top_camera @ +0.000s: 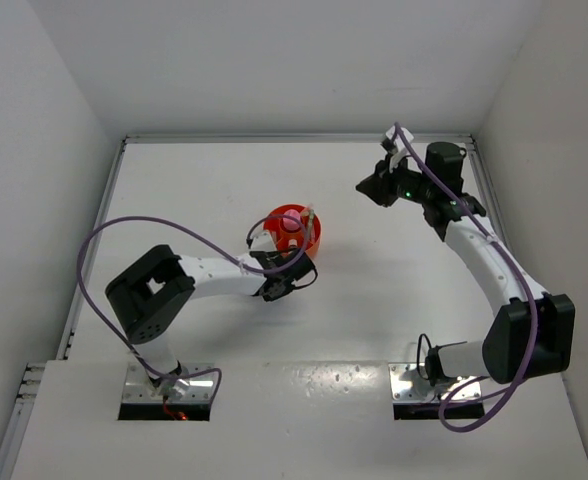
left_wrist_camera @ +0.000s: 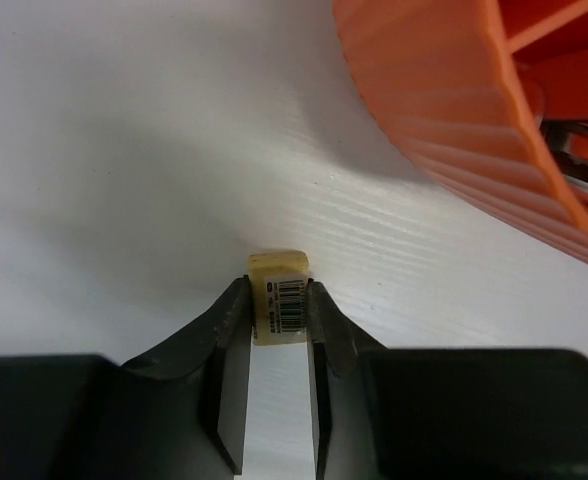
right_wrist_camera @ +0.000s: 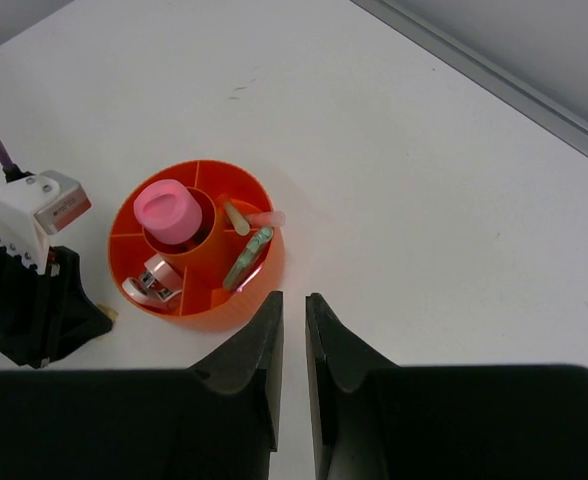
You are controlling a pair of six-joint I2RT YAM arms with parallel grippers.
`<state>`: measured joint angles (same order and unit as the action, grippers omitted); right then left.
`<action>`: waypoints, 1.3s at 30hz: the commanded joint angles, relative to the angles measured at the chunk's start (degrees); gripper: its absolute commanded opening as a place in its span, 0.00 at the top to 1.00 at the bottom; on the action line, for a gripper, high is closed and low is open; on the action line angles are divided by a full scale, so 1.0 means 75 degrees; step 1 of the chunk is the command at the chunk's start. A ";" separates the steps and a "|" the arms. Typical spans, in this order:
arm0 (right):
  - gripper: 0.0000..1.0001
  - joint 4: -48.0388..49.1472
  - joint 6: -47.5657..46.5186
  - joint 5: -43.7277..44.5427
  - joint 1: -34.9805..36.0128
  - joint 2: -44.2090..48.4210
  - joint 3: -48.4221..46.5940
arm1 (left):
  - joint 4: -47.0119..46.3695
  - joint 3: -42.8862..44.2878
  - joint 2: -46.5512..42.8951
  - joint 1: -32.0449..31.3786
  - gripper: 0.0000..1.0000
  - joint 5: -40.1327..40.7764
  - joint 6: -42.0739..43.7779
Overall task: Sort the stationery into containers
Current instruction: Grab a piece of stationery with the left arm, then place the stationery into the container
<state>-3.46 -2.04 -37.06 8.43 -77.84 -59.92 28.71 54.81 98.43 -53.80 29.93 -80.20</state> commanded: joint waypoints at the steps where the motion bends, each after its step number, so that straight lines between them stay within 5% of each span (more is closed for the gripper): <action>1: 0.85 0.0333 0.0144 -0.0274 -0.0116 0.0125 -0.0096 | 0.0214 0.0122 -0.0314 -0.0197 0.82 0.0134 -0.0169; 6: 0.85 0.0333 0.0144 -0.0438 -0.0116 0.0125 -0.0096 | 0.1175 0.0752 -0.1685 -0.0526 0.83 0.1162 0.0110; 9: 0.48 0.0263 0.0144 -0.0590 -0.0116 0.0056 -0.0189 | 0.1270 0.1140 -0.2365 -0.0281 0.83 0.1563 0.0708; 11: 0.49 0.0076 0.0062 -0.0672 -0.0116 -0.0015 -0.0260 | 0.1270 0.1328 -0.2449 0.0209 0.83 0.1668 0.0978; 12: 0.60 0.0075 0.0062 -0.0742 -0.0116 -0.0015 -0.0261 | 0.1270 0.1457 -0.2449 0.0363 0.83 0.1669 0.1257; 14: 1.00 0.0005 0.0062 -0.0742 -0.0186 -0.0015 -0.0261 | 0.1270 0.1902 -0.2250 0.0784 0.83 0.1751 0.1552; 21: 0.78 0.0005 0.0062 -0.0742 -0.0256 0.0055 -0.0261 | 0.1118 0.3238 -0.1020 0.1664 0.83 0.1482 0.2713; 39: 0.77 0.0075 0.0131 -0.0813 -0.0397 -0.0015 -0.0261 | 0.0063 0.3087 -0.0199 0.2322 0.79 -0.0499 0.3288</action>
<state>-4.82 -1.43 -41.19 6.07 -77.87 -60.01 32.36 78.15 96.47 -36.99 28.88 -56.80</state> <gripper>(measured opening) 0.232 0.282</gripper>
